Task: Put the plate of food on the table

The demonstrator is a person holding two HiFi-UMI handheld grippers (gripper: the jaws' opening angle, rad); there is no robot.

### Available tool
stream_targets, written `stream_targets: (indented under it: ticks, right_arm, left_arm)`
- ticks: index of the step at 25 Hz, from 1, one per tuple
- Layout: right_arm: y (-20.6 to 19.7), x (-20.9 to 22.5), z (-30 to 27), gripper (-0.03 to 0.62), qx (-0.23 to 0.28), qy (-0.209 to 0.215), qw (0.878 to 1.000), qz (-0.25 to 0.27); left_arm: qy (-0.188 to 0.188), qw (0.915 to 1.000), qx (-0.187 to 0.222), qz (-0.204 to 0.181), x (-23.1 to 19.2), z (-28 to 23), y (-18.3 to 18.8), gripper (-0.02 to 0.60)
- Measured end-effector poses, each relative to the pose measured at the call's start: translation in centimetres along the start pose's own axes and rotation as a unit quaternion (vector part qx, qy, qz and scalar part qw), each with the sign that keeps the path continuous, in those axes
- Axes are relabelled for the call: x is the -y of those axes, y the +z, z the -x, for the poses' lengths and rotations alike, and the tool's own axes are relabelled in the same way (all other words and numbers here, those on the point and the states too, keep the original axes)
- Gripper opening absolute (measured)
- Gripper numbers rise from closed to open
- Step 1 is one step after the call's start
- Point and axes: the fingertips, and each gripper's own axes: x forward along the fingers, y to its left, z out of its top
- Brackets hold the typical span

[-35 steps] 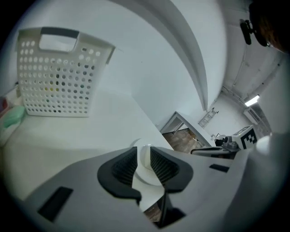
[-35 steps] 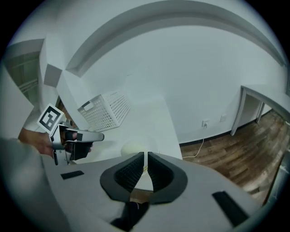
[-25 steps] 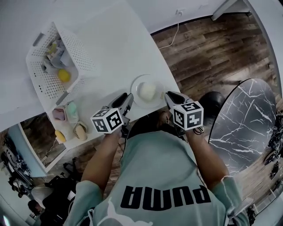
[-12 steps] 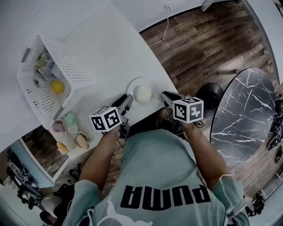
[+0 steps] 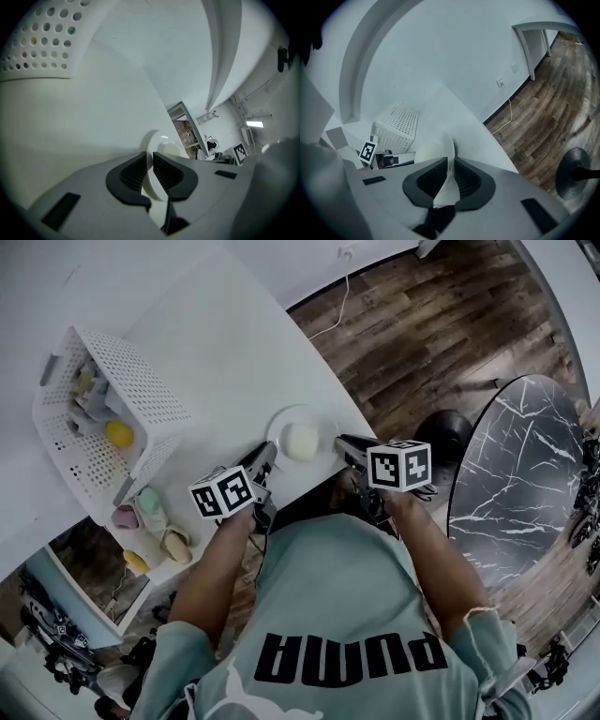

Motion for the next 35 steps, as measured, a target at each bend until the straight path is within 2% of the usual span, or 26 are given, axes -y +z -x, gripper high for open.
stream_targets:
  ticks: [8, 17, 25, 35]
  right_arm:
    - [-0.1, 0.0, -0.4, 0.031, 0.006, 0.016, 0.999, -0.035]
    - [1.2, -0.7, 1.5, 0.031, 0.041, 0.015, 0.998, -0.038]
    - [1.8, -1.3, 4.3, 0.031, 0.094, 0.005, 0.994, -0.055]
    - [0.5, -0.6, 9.5, 0.031, 0.169, -0.008, 0.981, -0.089]
  left_arm:
    - [-0.013, 0.9996, 0.010, 0.023, 0.6, 0.0, 0.6, 0.043]
    - [-0.042, 0.9983, 0.023, 0.034, 2.5, 0.8, 1.2, 0.040]
    - [-0.076, 0.9970, 0.017, 0.009, 5.4, 1.4, 2.1, 0.035]
    - [-0.116, 0.9918, -0.019, -0.051, 10.5, 0.7, 1.4, 0.034]
